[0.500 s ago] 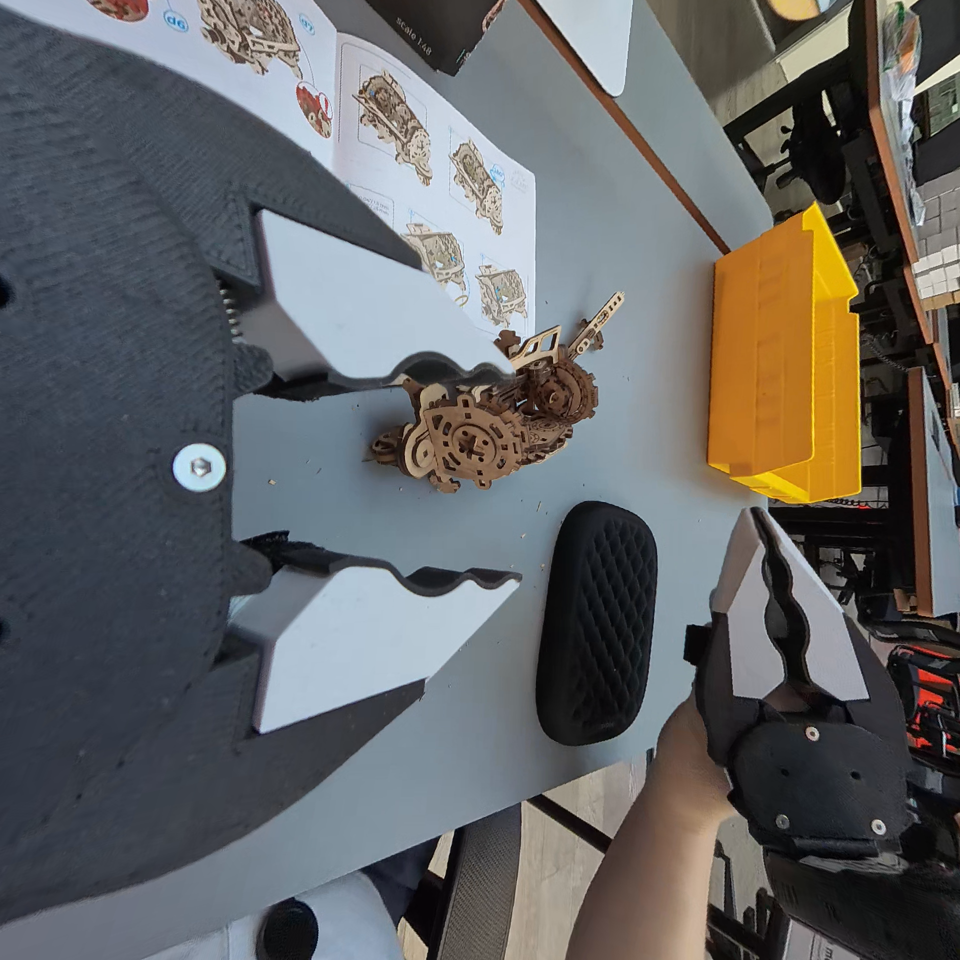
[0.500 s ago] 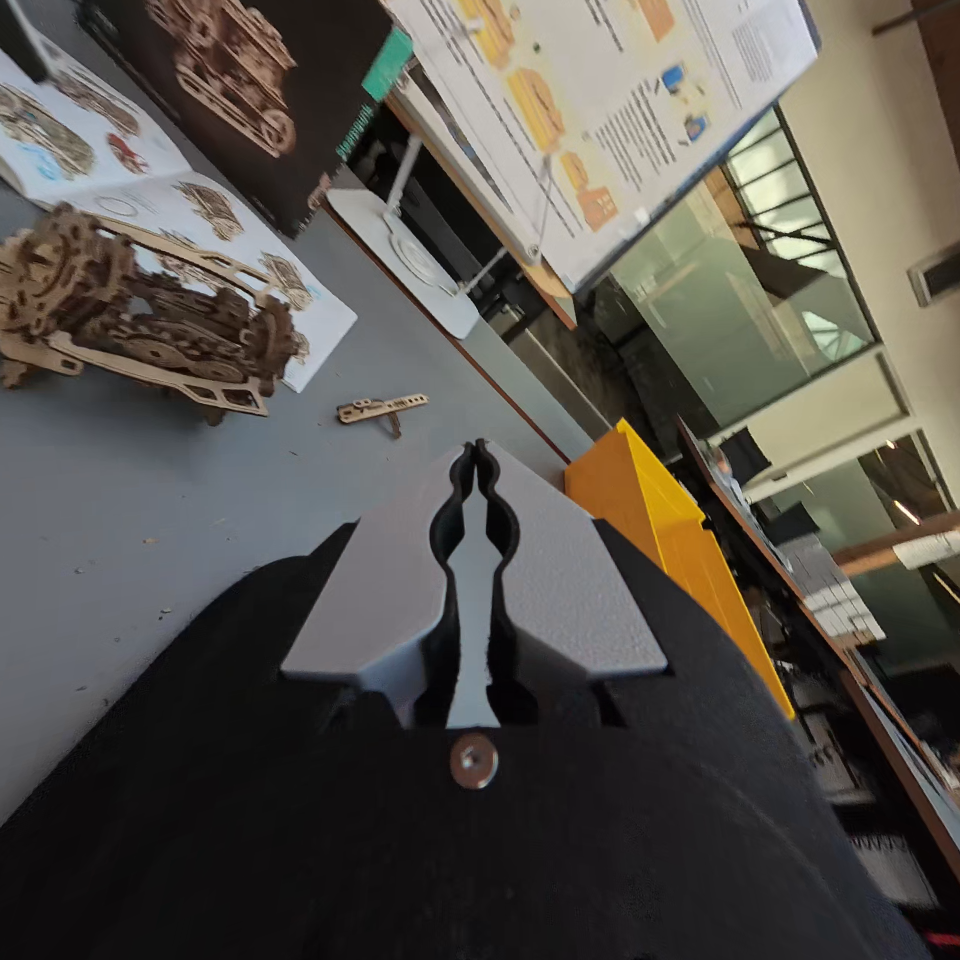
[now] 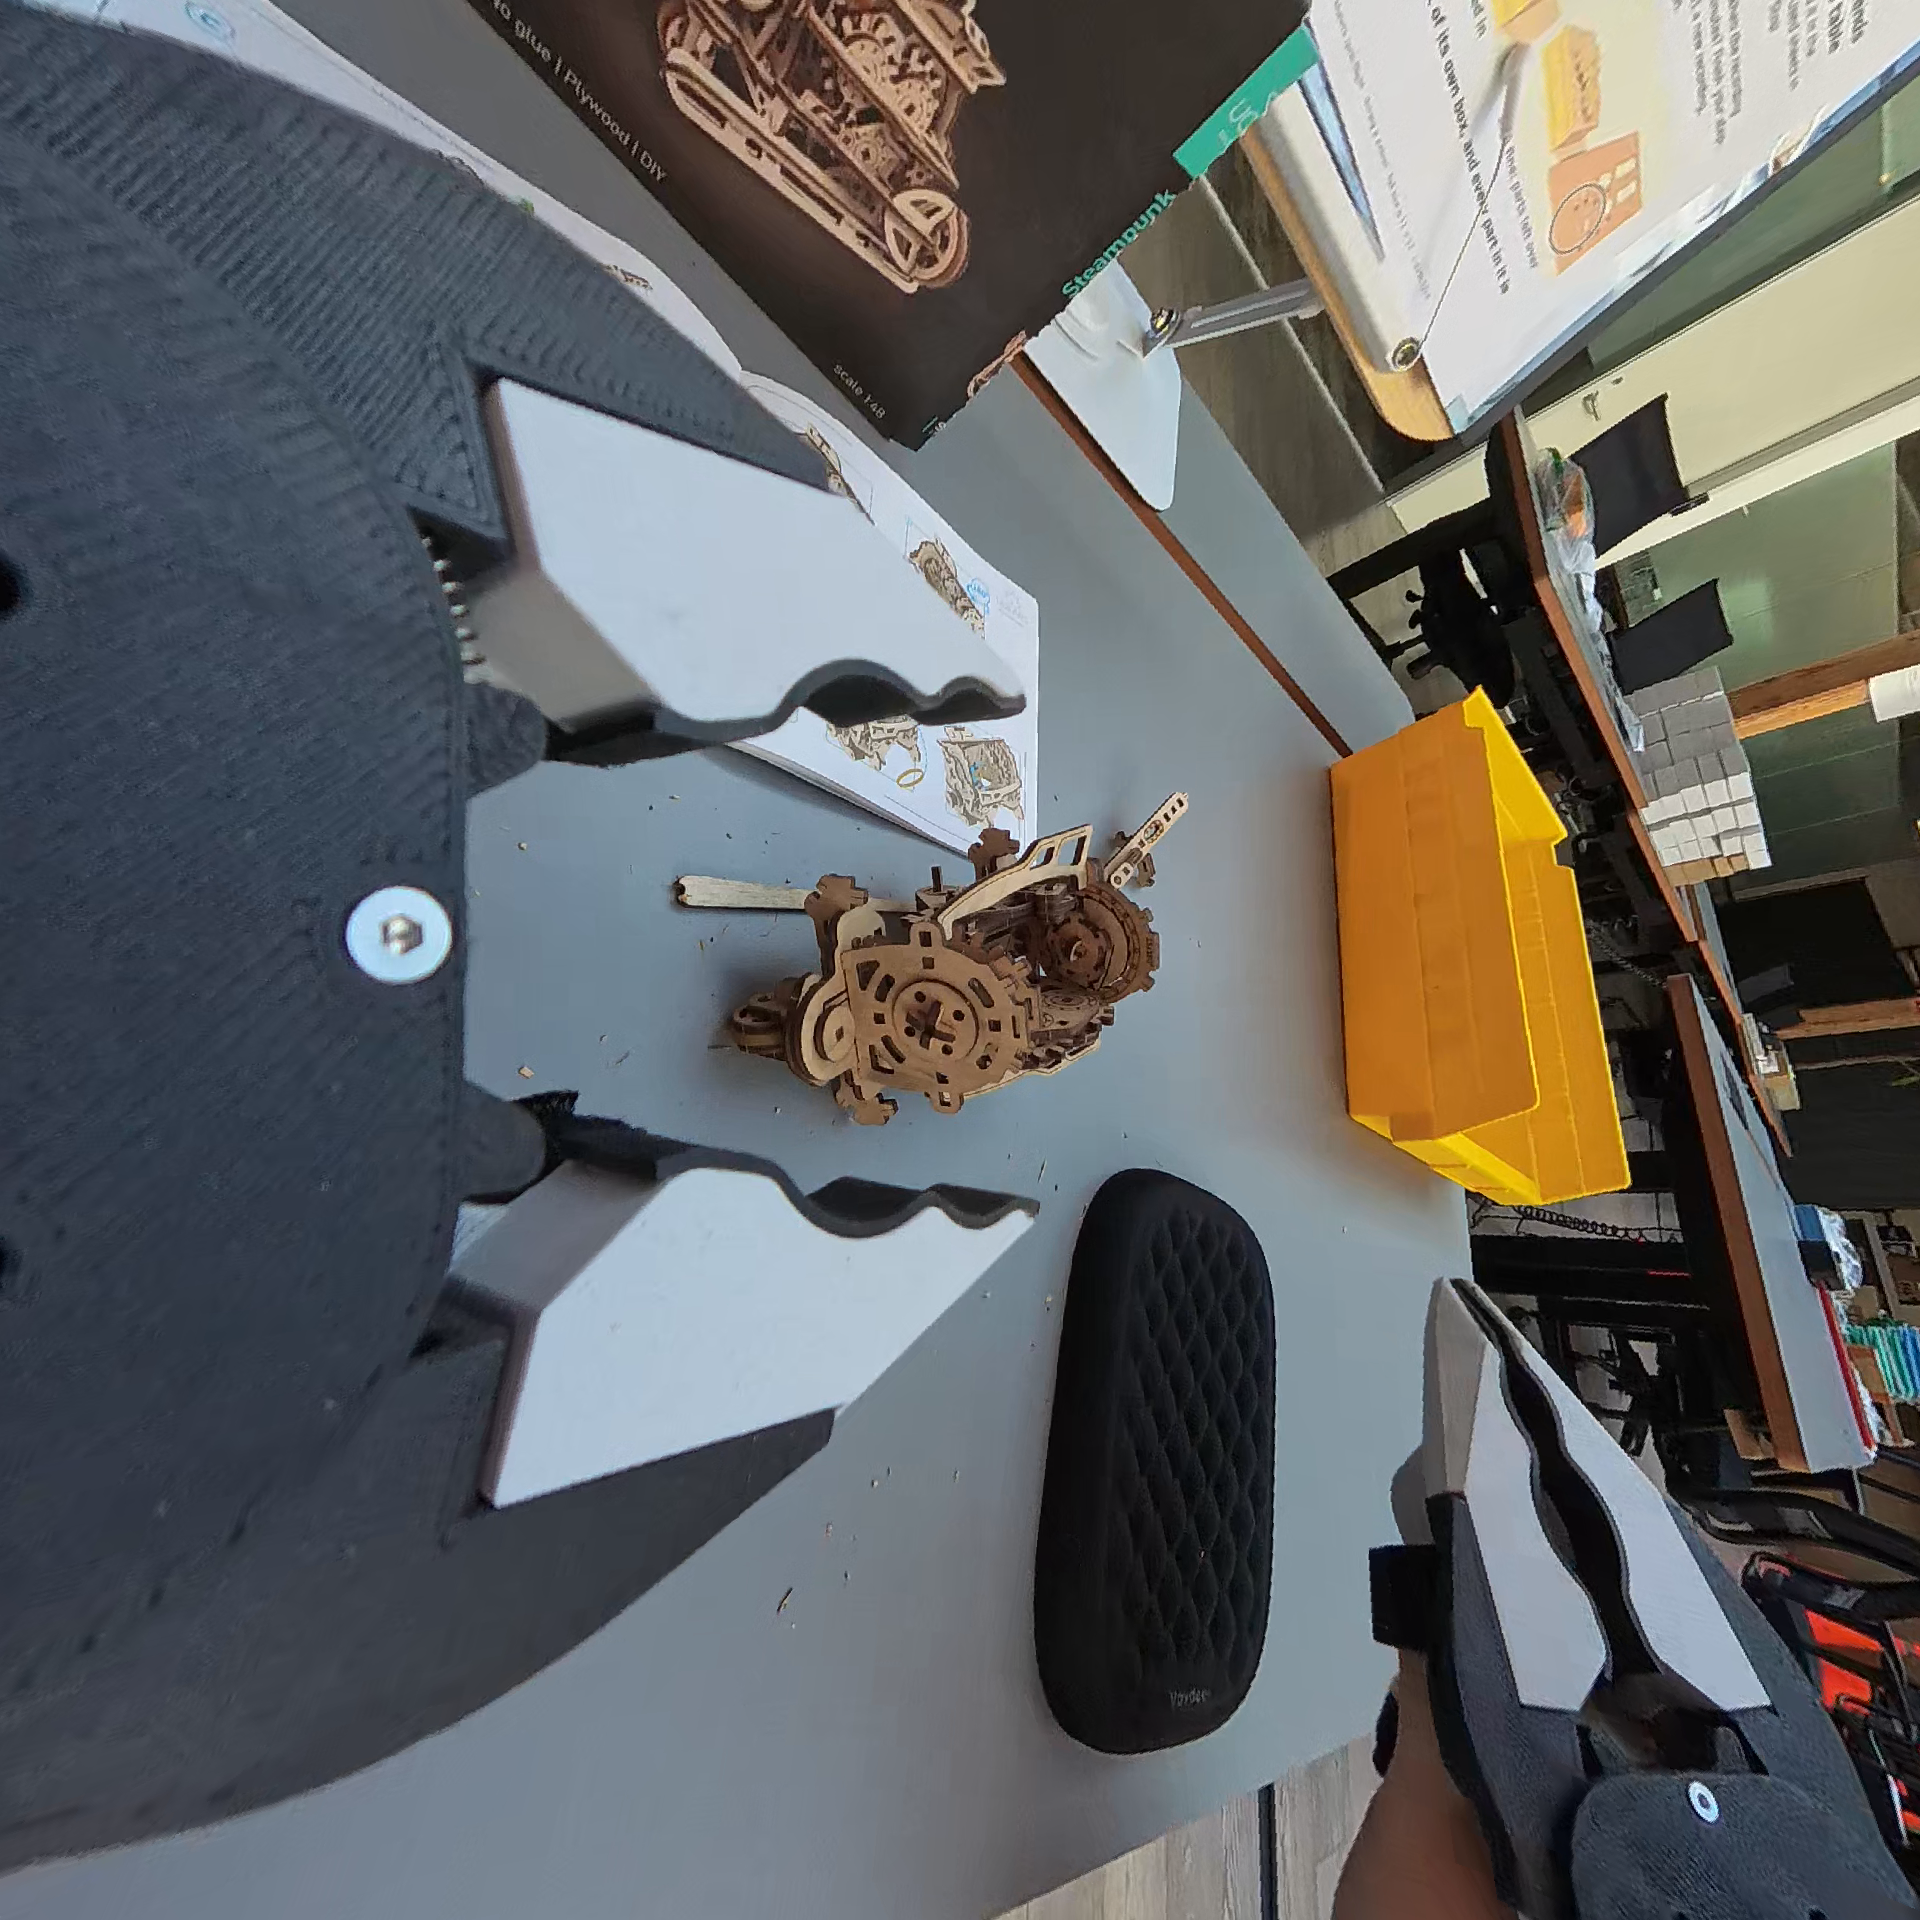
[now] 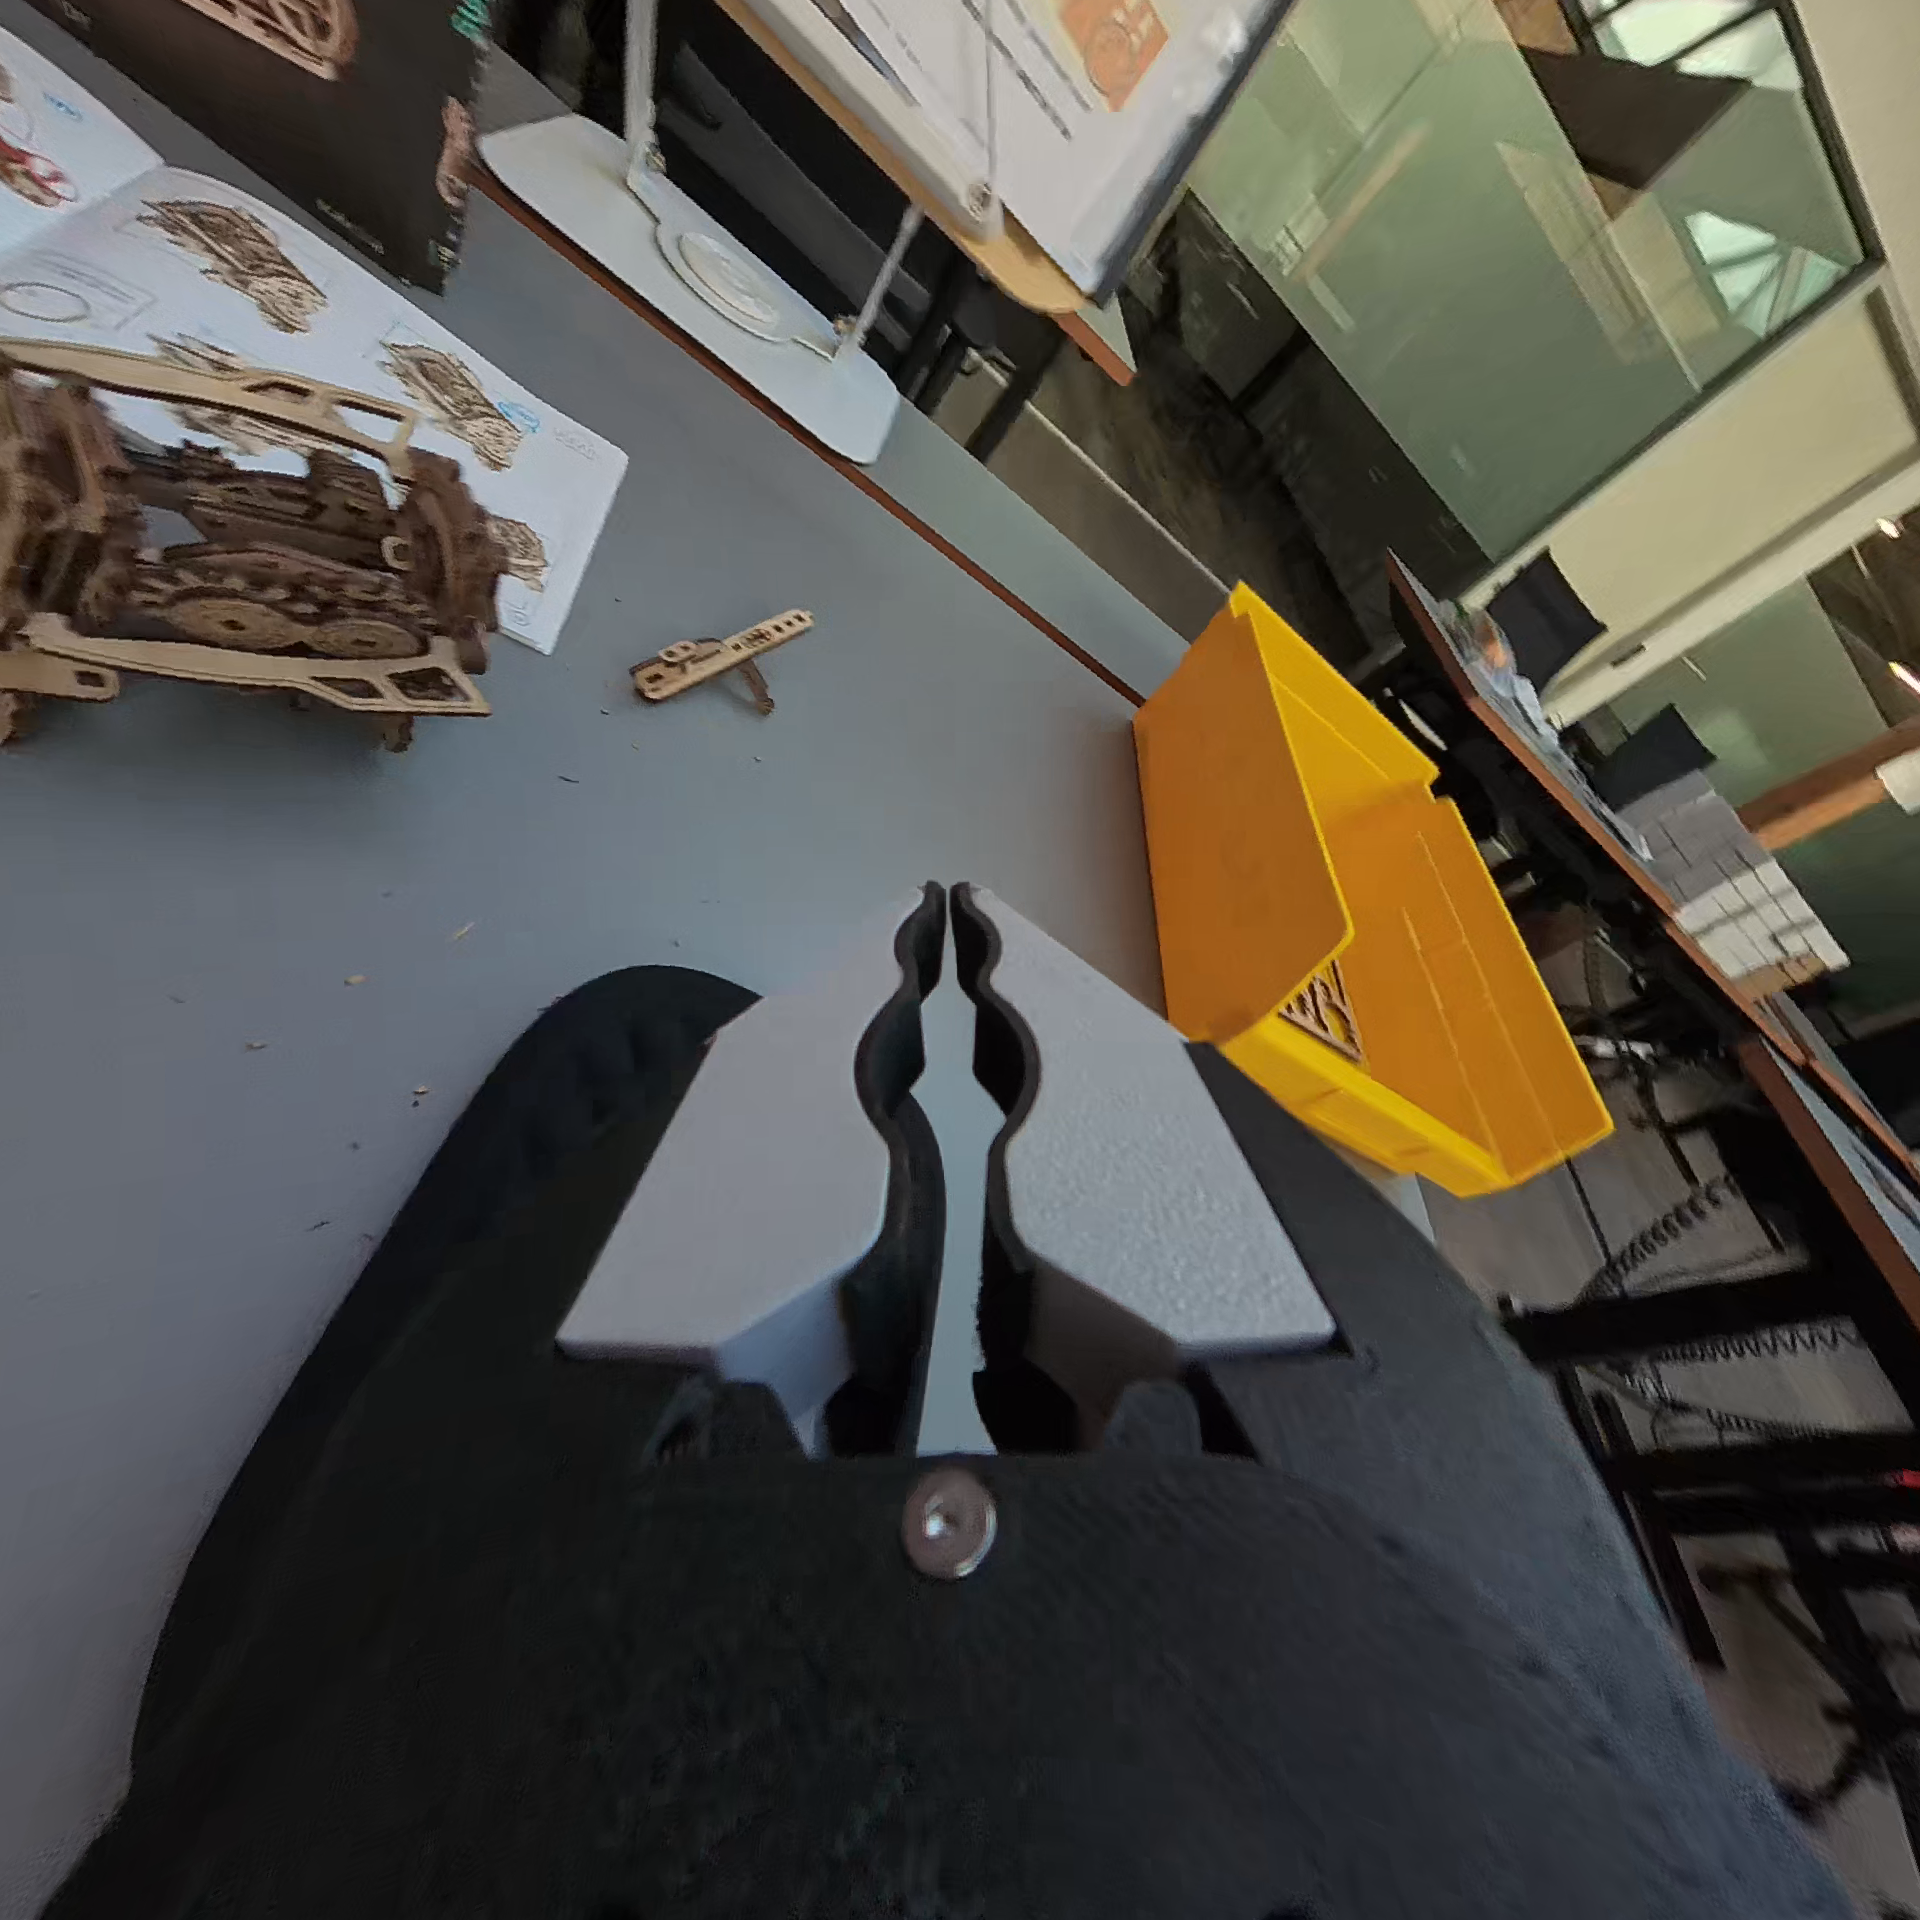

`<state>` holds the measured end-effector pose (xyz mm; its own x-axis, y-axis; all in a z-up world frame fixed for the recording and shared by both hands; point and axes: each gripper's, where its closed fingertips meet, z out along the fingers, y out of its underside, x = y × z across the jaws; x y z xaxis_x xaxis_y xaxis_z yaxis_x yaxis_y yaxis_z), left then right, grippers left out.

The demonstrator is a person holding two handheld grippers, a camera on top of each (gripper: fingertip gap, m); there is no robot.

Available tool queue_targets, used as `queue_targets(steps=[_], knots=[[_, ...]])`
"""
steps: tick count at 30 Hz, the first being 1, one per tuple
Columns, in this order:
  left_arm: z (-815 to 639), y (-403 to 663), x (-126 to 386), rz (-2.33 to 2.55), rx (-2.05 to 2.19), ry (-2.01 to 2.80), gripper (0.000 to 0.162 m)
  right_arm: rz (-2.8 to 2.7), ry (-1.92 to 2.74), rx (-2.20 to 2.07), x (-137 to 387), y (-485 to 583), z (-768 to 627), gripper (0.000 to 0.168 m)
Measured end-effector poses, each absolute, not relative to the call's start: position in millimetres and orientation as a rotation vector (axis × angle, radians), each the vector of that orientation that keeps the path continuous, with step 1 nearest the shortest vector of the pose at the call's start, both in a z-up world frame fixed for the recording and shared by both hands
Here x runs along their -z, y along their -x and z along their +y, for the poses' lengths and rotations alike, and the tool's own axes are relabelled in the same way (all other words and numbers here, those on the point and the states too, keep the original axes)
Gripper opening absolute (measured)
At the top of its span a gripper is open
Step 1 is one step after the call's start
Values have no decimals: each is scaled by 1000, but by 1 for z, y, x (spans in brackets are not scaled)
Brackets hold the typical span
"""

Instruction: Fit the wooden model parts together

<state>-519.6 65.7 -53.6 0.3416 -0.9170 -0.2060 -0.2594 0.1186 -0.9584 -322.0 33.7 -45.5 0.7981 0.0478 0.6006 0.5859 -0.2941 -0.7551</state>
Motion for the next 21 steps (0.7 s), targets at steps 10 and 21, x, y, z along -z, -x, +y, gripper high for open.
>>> queue_targets(steps=[10,21], knots=[[64,510,99,1323,624,1533,81,-1446,1154,482,84,437,36,33],[75,506,113,1304,607,1610,72,-1697,871,459,107,473,62,23]])
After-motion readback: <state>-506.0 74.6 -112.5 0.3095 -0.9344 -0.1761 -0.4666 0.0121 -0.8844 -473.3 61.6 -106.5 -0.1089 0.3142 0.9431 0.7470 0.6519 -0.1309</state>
